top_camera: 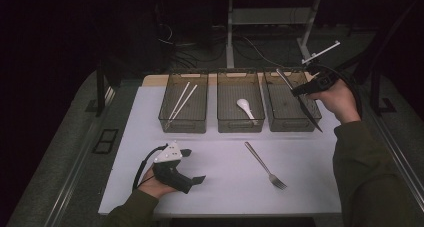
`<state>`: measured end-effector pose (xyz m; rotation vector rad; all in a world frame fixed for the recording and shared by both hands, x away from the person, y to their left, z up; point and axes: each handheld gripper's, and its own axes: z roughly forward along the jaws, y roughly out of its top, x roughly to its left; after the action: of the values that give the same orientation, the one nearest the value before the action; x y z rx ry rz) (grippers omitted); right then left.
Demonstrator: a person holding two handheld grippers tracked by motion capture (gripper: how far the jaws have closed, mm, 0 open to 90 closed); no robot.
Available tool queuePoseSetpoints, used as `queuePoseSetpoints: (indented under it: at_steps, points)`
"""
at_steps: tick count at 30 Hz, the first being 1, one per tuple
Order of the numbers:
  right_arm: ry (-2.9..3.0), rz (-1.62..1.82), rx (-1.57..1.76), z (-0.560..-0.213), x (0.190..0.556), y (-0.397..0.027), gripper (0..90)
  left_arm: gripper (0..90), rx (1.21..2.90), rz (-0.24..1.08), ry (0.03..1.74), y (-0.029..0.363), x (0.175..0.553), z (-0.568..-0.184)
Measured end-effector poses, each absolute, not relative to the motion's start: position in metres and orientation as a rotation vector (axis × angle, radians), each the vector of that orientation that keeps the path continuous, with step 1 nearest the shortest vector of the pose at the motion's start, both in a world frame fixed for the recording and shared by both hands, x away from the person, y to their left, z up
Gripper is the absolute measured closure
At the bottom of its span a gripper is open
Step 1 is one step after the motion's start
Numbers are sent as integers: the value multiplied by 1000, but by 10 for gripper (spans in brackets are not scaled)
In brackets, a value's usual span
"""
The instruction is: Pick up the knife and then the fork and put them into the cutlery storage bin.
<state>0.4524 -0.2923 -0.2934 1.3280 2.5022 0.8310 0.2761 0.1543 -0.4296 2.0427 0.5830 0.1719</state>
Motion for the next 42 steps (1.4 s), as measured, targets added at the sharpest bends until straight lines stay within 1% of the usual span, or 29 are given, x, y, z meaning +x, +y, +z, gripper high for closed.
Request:
queuePoseSetpoints:
  at_steps: [10,15,19,28,42]
  points:
    - [2492,773,1340,-296,484,-286,792,0,2046,168,571,154,276,-429]
    - [2465,755,1324,-293,500,-288,792,0,2042,160,574,154,275,-429]
    - [2442,759,1342,-297,513,-292,792,0,2040,163,568,154,275,-429]
    - [2425,735,1355,-317,521,-295,791,0,2041,157,568,154,275,-429]
    - [2460,684,1465,-363,523,-303,789,0,2043,153,570,153,275,-429]
